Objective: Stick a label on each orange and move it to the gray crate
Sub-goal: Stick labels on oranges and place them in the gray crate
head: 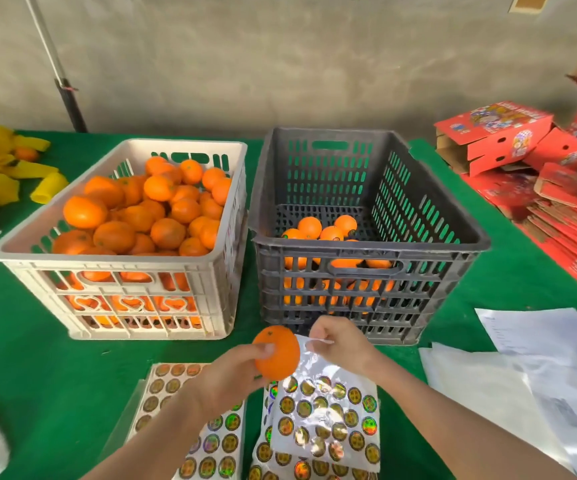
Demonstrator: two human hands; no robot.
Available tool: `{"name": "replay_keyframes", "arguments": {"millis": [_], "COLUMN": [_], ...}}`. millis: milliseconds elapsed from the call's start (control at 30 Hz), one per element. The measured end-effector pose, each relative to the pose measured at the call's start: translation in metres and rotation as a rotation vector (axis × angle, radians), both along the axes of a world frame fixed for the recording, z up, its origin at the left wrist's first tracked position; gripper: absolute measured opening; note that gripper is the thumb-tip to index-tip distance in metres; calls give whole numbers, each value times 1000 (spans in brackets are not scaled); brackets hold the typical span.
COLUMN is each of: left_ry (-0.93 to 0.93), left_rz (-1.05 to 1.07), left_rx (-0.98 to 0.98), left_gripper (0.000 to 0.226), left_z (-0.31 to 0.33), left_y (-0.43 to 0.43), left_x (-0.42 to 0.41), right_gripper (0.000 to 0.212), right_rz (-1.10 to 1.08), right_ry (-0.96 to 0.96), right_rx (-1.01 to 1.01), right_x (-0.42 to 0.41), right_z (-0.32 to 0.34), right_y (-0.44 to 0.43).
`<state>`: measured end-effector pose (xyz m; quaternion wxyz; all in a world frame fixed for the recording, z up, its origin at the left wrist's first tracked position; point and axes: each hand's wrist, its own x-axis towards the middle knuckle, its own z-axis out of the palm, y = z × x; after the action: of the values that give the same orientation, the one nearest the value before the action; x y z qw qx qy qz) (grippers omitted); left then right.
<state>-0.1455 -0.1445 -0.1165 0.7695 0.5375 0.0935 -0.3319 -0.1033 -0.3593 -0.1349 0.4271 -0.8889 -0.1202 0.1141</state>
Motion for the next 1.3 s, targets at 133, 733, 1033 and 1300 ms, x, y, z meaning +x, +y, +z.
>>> {"name": "replay_keyframes", "arguments": {"millis": [133, 733, 1033, 1300], "left_ry": [113, 144, 41, -333], "left_rz": [59, 84, -8, -193], "left_rx": [-41, -54, 96, 239], "left_gripper": [109, 84, 107, 88], "left_z": [-10, -20, -22, 0], "left_y": [-17, -20, -10, -2], "left_x": [4, 16, 11, 5], "right_gripper": [11, 15, 21, 17], "right_rz": [-55, -77, -389, -348], "right_ry": [-84, -90, 375, 180], "right_rx": [-98, -356, 338, 582], "right_x": [-10, -47, -52, -49], "right_z": [2, -8, 0, 37], "right_y": [-2, 28, 25, 11]}}
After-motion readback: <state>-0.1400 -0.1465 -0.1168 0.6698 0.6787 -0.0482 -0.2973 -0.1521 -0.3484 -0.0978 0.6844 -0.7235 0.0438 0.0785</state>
